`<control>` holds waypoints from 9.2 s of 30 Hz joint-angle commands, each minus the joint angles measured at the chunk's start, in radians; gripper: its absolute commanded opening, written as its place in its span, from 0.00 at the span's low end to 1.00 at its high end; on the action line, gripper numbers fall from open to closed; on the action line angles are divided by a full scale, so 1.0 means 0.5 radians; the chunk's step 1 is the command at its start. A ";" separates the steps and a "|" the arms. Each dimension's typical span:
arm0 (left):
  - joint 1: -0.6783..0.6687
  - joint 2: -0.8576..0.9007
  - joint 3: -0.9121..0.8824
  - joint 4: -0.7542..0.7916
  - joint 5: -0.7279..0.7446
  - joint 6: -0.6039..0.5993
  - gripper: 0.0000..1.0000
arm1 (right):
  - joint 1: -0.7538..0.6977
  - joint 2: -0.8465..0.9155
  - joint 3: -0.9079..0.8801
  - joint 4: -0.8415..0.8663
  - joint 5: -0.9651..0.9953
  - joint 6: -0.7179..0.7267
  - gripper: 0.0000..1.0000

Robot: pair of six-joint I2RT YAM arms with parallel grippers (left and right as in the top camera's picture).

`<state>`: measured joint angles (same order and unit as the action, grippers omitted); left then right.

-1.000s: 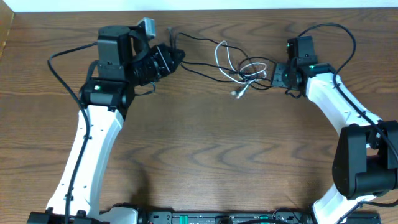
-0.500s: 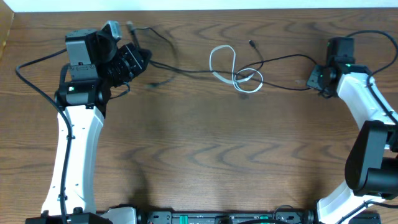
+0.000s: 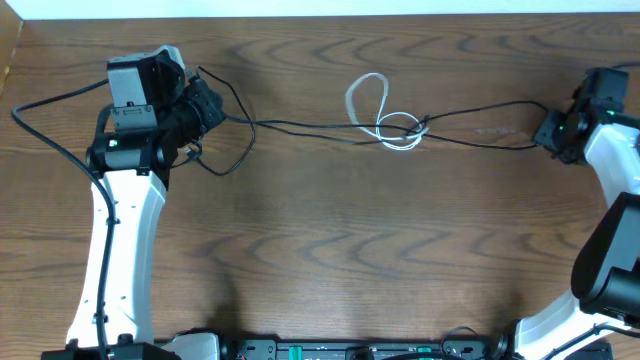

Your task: Untangle cables

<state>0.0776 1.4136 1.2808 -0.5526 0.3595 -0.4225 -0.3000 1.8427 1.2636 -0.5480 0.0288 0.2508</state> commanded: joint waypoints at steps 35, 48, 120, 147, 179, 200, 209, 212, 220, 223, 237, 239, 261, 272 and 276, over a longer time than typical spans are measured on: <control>-0.503 0.160 0.034 0.046 -0.053 0.060 0.07 | 0.468 0.025 -0.014 0.105 -1.231 -0.639 0.60; -0.577 0.142 0.033 -0.024 -0.302 -0.347 0.07 | 0.831 0.025 0.046 0.349 -1.421 -0.068 0.54; -0.583 0.675 -0.169 -0.181 -0.603 -0.773 0.14 | 1.077 -0.295 1.934 -0.716 -1.178 0.082 0.01; -0.583 0.675 -0.169 -0.180 -0.640 -0.774 0.22 | 0.342 -0.188 2.142 -0.450 -0.976 0.249 0.01; -0.583 0.676 -0.169 -0.056 -0.639 -0.775 0.27 | -0.591 0.622 2.140 0.631 0.005 -0.214 0.01; -0.587 0.676 -0.169 -0.028 -0.629 -0.776 0.27 | -0.606 1.173 2.140 0.417 -0.035 -0.188 0.20; -0.587 0.676 -0.169 -0.028 -0.600 -0.773 0.27 | -0.616 1.082 2.145 -0.211 -0.299 -0.128 0.99; -0.587 0.676 -0.169 -0.029 -0.600 -0.765 0.27 | -0.616 1.012 2.145 -0.439 -0.388 -0.127 0.99; -0.587 0.676 -0.169 -0.027 -0.582 -0.635 0.27 | -0.544 0.964 2.145 -1.037 -0.676 -0.186 0.99; -0.587 0.676 -0.169 -0.021 -0.465 -0.448 0.27 | -0.467 0.964 2.145 -1.249 -1.074 -0.351 0.99; -0.567 0.675 -0.168 0.132 0.178 0.291 0.28 | 0.364 0.965 2.136 -1.732 -1.064 -0.946 0.99; -0.535 0.675 -0.168 0.105 0.179 0.291 0.28 | 0.491 0.965 2.127 -1.718 -0.951 -0.890 0.99; -0.531 0.816 -0.169 -0.173 -0.542 -0.710 0.45 | 0.788 0.966 2.126 -1.662 -0.586 -0.629 0.99; -0.549 0.945 -0.166 -0.137 -0.526 -0.767 0.12 | 0.789 0.966 2.126 -1.656 -0.587 -0.629 0.99; -0.552 0.891 -0.114 -0.123 -0.609 -0.697 0.08 | 0.789 0.966 2.126 -1.656 -0.603 -0.629 0.99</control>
<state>-0.1940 1.8854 1.2003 -0.6163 0.1024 -0.7990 0.0891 2.3436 2.3241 -1.3754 -0.2718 -0.0765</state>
